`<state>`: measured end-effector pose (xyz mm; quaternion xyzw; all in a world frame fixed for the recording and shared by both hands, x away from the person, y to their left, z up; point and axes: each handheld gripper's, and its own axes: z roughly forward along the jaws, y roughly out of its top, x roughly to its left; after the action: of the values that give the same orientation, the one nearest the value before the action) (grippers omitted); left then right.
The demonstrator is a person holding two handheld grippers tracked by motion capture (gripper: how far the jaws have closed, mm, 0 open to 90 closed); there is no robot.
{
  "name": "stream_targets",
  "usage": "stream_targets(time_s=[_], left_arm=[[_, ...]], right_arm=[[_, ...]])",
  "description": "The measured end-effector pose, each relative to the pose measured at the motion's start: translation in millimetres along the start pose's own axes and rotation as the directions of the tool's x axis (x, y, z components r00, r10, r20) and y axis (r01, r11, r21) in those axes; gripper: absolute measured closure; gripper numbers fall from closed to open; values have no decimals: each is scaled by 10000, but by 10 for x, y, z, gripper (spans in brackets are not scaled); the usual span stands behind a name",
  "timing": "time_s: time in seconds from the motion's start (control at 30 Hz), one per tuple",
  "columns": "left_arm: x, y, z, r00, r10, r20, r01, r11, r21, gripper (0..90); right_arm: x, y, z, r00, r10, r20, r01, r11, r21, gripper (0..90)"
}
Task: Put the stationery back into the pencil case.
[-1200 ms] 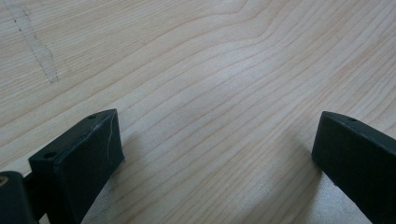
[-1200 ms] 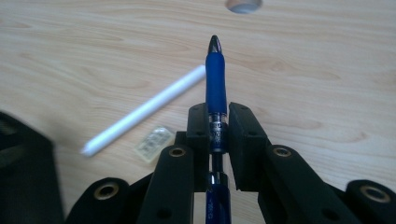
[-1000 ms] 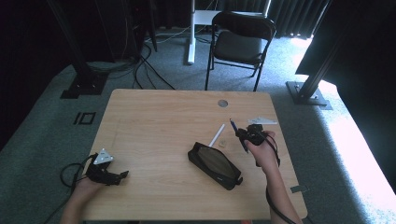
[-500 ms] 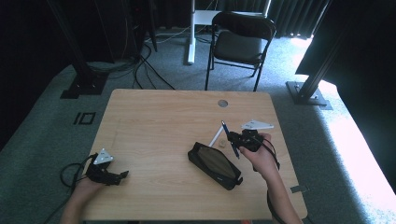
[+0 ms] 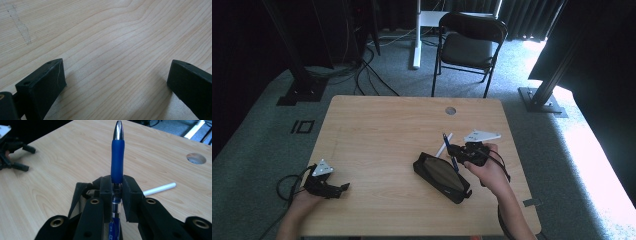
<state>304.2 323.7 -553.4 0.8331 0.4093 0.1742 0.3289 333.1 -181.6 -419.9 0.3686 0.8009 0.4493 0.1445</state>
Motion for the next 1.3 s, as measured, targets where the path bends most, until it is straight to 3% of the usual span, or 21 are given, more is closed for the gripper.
stream_targets(time_s=[0.17,0.53,0.73,0.87,0.97,1.03,1.07,1.3], left_arm=[[-1,0,0,10000,-16,4,16,10000,-1,21],[0,0,-1,10000,-1,5,1,10000,11,21],[-1,0,0,10000,-15,4,15,10000,0,21],[-1,0,0,10000,-16,4,16,10000,0,21],[0,0,-1,10000,-2,6,2,10000,8,21],[0,0,-1,10000,-6,8,6,10000,8,21],[0,0,-1,10000,-6,7,6,10000,8,21],[0,0,-1,10000,-2,5,2,10000,7,21]], right_arm=[[60,-29,65,9994,-56,-336,63,9998,206,794],[135,-159,280,9965,-406,-735,521,9853,1628,793],[152,-212,391,9939,-600,-930,801,9699,2299,793],[159,-236,462,9922,-819,-938,1053,9538,2814,794],[169,-250,513,9915,-841,-989,1109,9447,3087,793],[166,-254,531,9914,-934,-916,1175,9439,3086,793],[170,-259,561,9913,-928,-930,1188,9355,3327,793],[202,-277,666,9883,-1077,-1081,1408,9167,3741,793]])
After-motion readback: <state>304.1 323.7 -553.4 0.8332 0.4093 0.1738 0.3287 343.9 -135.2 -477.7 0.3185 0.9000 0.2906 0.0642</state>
